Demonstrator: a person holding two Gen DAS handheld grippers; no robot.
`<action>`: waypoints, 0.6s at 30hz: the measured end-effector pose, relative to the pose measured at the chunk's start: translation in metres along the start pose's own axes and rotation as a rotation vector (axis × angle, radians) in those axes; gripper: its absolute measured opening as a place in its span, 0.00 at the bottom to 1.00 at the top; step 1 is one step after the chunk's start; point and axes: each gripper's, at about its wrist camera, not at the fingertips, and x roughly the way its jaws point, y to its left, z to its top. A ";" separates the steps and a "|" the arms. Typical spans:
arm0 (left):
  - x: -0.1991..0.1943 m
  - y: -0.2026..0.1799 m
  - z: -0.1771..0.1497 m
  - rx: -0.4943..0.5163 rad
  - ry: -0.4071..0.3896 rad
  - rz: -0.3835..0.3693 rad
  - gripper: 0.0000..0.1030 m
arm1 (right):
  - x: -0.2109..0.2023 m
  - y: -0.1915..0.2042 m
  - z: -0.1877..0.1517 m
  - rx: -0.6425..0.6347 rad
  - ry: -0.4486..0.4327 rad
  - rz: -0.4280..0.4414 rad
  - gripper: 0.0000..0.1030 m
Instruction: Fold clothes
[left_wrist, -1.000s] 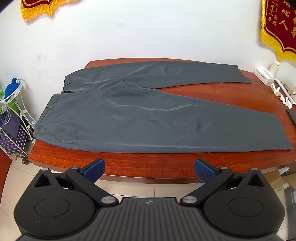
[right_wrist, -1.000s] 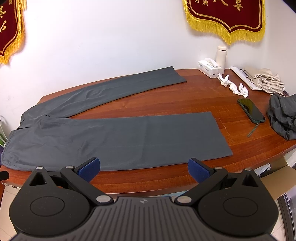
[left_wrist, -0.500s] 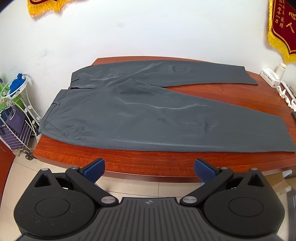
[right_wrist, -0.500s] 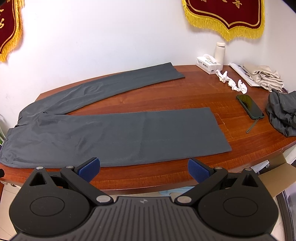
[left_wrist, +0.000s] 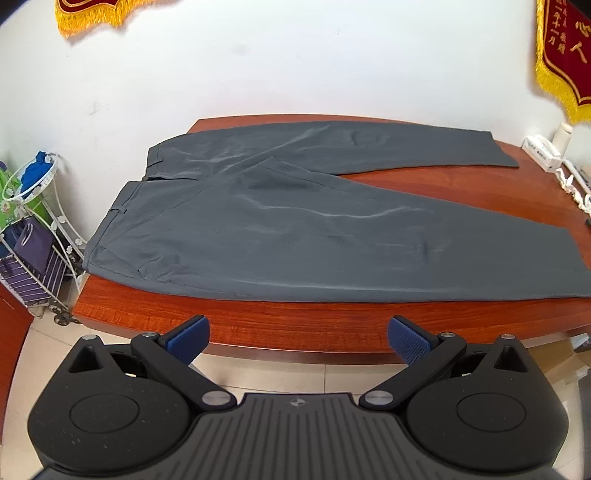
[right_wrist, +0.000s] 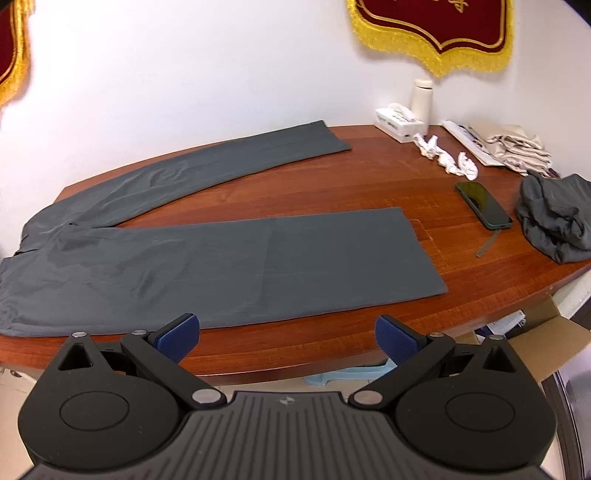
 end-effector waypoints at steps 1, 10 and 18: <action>0.001 0.003 -0.001 -0.002 -0.001 0.000 1.00 | 0.001 -0.002 0.000 0.002 0.001 -0.008 1.00; 0.007 0.023 -0.008 0.030 0.006 0.019 1.00 | 0.016 -0.027 -0.009 -0.007 -0.002 -0.089 1.00; 0.019 0.020 -0.010 0.099 0.015 0.025 1.00 | 0.050 -0.055 -0.007 -0.160 0.015 -0.099 0.93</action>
